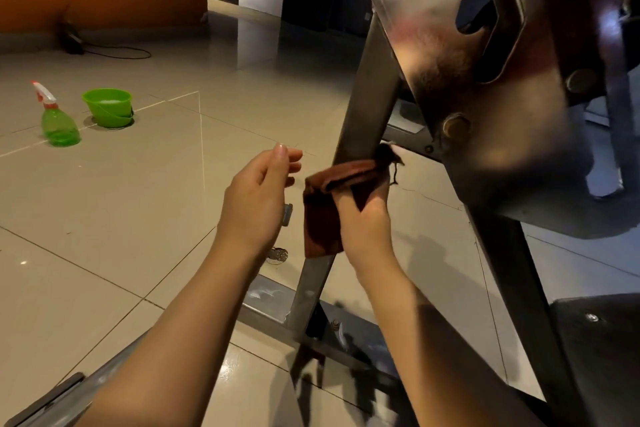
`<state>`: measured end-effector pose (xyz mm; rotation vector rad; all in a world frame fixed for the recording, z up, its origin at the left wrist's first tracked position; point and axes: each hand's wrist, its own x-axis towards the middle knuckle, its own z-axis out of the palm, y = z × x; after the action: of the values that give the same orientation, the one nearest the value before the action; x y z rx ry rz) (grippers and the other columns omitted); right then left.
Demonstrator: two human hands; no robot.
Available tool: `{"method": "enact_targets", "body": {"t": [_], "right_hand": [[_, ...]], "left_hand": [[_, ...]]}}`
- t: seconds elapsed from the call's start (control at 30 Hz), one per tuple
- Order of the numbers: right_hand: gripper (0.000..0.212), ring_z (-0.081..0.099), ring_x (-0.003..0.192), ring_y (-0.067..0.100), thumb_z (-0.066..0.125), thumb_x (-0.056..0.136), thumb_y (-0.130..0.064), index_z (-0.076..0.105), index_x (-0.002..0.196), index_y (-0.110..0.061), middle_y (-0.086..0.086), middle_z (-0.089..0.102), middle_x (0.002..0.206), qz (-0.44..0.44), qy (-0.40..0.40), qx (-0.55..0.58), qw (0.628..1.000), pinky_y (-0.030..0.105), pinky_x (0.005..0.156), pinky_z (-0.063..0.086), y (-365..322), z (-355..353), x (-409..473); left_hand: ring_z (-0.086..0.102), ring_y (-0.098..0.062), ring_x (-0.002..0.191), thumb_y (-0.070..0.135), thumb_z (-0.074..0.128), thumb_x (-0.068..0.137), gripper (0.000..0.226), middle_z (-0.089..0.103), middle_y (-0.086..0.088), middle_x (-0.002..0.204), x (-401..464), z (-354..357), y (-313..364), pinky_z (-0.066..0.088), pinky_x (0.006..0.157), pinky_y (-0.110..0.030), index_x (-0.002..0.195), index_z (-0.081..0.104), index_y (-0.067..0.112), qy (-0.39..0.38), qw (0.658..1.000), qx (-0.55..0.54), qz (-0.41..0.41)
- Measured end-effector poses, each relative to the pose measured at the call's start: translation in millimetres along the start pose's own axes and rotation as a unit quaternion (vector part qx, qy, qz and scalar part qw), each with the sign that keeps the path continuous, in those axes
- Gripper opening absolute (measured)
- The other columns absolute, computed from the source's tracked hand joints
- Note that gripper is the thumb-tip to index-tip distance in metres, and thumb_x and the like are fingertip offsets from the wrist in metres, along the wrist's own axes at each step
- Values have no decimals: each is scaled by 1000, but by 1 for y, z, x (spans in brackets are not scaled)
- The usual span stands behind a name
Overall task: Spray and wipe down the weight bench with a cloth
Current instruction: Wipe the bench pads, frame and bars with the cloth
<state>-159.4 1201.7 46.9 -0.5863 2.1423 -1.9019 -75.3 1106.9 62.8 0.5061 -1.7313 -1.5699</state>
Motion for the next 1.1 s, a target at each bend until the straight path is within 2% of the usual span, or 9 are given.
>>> {"method": "enact_targets", "body": {"t": [0.2,0.3,0.4,0.57,0.67,0.77,0.87,1.0,1.1], "right_hand": [[61,49,125,20,54,98,-23,23,150,-22,-1,49,133,102,-29,9,994,21,88,42,46,11,-23],[43,52,116,16,53,98,-24,34,137,-23,-7,51,118,35,-14,15,999,17,85,45,18,9,-10],[45,54,102,4,51,99,-23,35,141,-18,-9,55,113,-70,26,4,997,4,72,45,-20,6,7],[50,55,110,15,42,98,-35,35,143,-14,-2,56,121,-141,76,-92,983,38,100,48,-2,12,8],[56,51,120,15,39,96,-44,34,145,-18,-3,53,130,-57,53,-112,991,33,102,43,49,15,-10],[40,54,118,22,41,102,-31,41,138,-14,4,56,126,50,-8,-191,980,37,101,45,94,15,-31],[34,57,114,23,42,101,-28,46,132,-14,6,60,121,65,43,-164,983,41,98,49,89,26,-33],[45,51,120,13,45,100,-22,35,144,-20,0,53,133,-32,91,-80,992,34,103,46,22,26,-19],[52,48,126,20,44,98,-35,34,145,-15,5,51,138,-141,136,-67,978,41,105,45,-16,21,3]], "left_hand": [[59,-15,103,40,33,103,28,61,9,106,-4,1,-18,52,90,-38,123,52,33,14,999,9,-35],[59,-13,108,41,32,103,31,62,11,109,-6,-2,-27,50,92,-35,120,57,33,-7,998,35,-47],[60,-3,103,39,31,104,33,67,16,104,-6,-1,-29,46,90,-28,101,64,37,-13,998,52,-34],[61,-5,107,41,32,104,33,69,14,108,-7,1,-32,45,93,-28,102,65,40,-38,997,59,-12],[60,-6,108,40,33,102,33,67,13,112,-13,2,-34,45,94,-26,111,65,35,-76,995,71,-10],[56,4,107,51,22,99,41,62,24,110,-10,0,-33,39,89,-17,113,58,40,-87,993,77,-20],[52,14,101,63,11,85,57,61,30,100,-7,-1,-32,32,81,-9,103,61,43,-84,994,62,-30],[56,12,100,66,16,80,53,64,29,94,-8,3,-31,37,89,-14,92,63,47,-77,996,36,-34],[56,7,100,64,16,81,46,61,26,96,-7,7,-25,38,92,-16,95,57,47,-73,996,41,-15]]}}
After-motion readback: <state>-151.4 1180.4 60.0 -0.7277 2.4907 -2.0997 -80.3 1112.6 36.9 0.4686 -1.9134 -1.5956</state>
